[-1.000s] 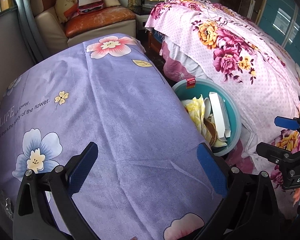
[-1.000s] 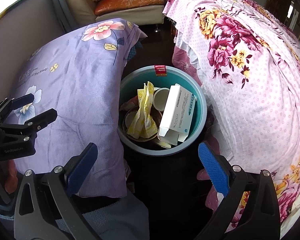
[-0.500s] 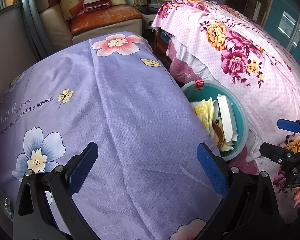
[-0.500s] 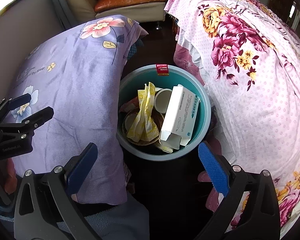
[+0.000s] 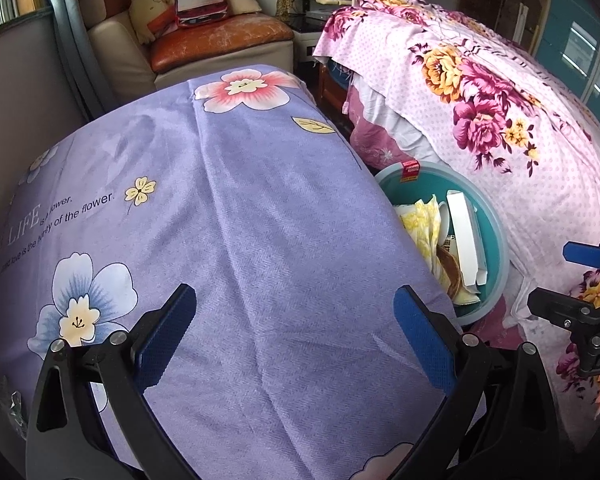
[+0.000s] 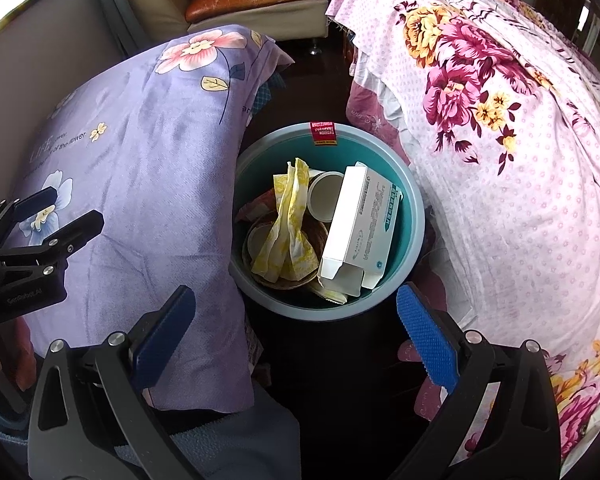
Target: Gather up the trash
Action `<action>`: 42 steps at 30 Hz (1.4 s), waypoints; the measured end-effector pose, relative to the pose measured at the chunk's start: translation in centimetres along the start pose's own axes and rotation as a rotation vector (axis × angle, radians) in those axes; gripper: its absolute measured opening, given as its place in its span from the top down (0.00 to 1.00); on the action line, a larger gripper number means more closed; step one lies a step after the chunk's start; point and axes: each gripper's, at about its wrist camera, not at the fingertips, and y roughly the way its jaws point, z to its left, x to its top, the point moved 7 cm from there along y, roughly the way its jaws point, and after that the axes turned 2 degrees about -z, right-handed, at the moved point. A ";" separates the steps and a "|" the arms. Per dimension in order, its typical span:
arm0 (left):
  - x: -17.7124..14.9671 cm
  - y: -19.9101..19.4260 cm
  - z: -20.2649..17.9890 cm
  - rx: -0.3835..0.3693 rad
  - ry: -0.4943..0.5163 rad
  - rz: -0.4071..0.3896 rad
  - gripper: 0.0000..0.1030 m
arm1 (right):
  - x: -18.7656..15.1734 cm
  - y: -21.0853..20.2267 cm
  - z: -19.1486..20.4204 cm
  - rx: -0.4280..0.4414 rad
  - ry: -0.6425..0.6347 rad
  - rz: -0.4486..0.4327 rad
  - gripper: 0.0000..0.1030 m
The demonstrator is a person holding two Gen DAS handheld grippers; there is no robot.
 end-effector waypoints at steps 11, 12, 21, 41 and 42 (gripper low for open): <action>-0.2 -0.2 0.5 0.020 -0.007 -0.016 0.04 | 0.1 -0.1 0.0 -0.002 -0.008 0.000 0.06; -0.2 -0.2 0.5 0.021 -0.005 -0.016 0.04 | 0.1 -0.1 0.1 -0.003 -0.010 0.000 0.06; -0.2 -0.2 0.9 0.025 -0.010 -0.015 0.04 | 0.0 0.0 0.2 -0.003 -0.016 0.003 0.06; -0.4 -0.2 1.0 0.035 -0.021 -0.013 0.04 | -0.1 0.2 0.3 -0.006 -0.024 0.009 0.06; -0.4 -0.1 1.0 0.036 -0.022 -0.013 0.04 | 0.0 0.2 0.2 -0.007 -0.026 0.010 0.06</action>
